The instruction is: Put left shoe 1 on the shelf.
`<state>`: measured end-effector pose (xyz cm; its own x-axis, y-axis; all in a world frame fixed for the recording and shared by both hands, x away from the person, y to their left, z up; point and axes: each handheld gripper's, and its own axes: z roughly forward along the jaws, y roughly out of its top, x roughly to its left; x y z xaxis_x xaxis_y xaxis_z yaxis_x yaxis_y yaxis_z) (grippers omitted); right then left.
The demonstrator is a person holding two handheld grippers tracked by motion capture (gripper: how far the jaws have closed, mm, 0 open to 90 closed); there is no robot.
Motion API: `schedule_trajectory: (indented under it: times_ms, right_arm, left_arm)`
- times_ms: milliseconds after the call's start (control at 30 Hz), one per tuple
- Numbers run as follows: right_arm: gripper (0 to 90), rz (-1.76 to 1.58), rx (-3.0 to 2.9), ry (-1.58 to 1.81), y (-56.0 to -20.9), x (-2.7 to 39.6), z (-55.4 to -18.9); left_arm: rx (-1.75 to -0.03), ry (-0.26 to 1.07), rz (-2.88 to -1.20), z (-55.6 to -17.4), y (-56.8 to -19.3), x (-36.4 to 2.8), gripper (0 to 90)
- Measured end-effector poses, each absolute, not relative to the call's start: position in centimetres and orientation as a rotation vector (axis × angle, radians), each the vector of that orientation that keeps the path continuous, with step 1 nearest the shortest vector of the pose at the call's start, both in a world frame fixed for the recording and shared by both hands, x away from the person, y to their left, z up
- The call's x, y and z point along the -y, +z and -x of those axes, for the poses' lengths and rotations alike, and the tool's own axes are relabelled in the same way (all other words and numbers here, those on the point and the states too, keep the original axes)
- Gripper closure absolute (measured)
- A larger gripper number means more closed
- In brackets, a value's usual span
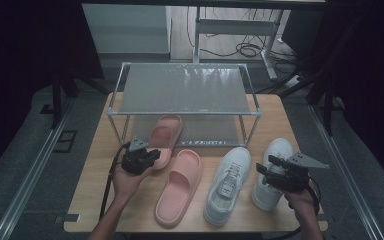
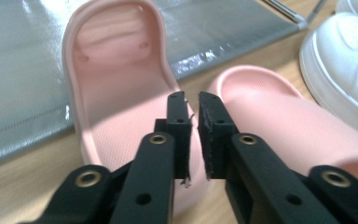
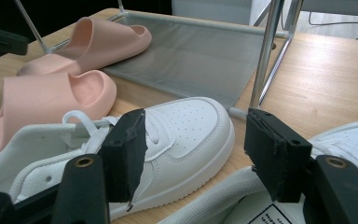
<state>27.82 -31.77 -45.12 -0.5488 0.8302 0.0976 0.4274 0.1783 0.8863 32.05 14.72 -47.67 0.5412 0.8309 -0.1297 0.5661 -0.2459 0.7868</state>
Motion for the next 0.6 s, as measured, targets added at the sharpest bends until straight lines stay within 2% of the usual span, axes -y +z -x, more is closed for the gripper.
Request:
schedule_trajectory:
  times_ms: [133,600]
  right_arm:
    - [39.3,-1.182,-2.06,1.328,-45.2,31.7,-27.9]
    - [39.3,-1.184,-2.07,1.324,-45.2,31.5,-27.8]
  left_arm:
    - [-1.13,0.391,-1.955,-30.7,-47.9,-15.5,90.0]
    - [-1.117,0.348,-1.994,-27.9,-49.0,-16.6,90.0]
